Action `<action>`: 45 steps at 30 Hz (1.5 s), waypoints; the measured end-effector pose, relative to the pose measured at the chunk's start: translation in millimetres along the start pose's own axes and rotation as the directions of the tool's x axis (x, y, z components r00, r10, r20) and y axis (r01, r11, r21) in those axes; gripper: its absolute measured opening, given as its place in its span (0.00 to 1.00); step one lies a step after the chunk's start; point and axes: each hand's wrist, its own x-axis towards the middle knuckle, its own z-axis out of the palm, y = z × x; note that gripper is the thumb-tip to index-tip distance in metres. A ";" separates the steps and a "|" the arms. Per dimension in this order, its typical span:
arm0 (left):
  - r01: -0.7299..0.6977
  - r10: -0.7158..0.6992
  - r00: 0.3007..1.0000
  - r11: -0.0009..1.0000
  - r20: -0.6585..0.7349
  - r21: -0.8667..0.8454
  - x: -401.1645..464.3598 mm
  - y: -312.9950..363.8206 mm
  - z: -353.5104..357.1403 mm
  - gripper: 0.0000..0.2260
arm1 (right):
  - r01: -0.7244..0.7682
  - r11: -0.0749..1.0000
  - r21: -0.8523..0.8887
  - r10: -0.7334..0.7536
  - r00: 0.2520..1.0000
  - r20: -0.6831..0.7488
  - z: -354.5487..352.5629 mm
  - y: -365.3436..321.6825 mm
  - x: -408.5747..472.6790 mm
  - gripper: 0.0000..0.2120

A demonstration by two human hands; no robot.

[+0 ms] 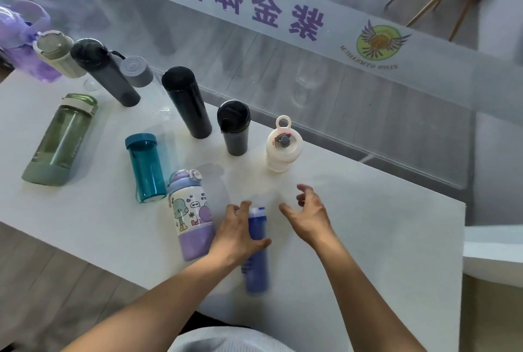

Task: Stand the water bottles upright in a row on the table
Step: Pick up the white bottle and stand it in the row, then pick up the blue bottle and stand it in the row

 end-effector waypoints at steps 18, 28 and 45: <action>-0.532 0.551 0.827 0.831 -0.111 0.159 -32.5 31.4 -13.7 0.39 | 0.171 0.961 0.218 -0.193 0.978 0.083 -37.8 17.3 -42.1 0.38; -0.438 0.527 0.833 0.814 -0.170 0.382 -45.8 15.2 -27.3 0.18 | 0.344 0.932 0.115 -0.292 0.900 -0.325 -68.9 16.5 -23.9 0.38; -0.344 0.449 0.875 0.840 -0.182 0.420 -53.8 9.0 -28.7 0.13 | 0.349 0.932 0.092 -0.274 0.850 -0.451 -95.4 6.4 15.9 0.39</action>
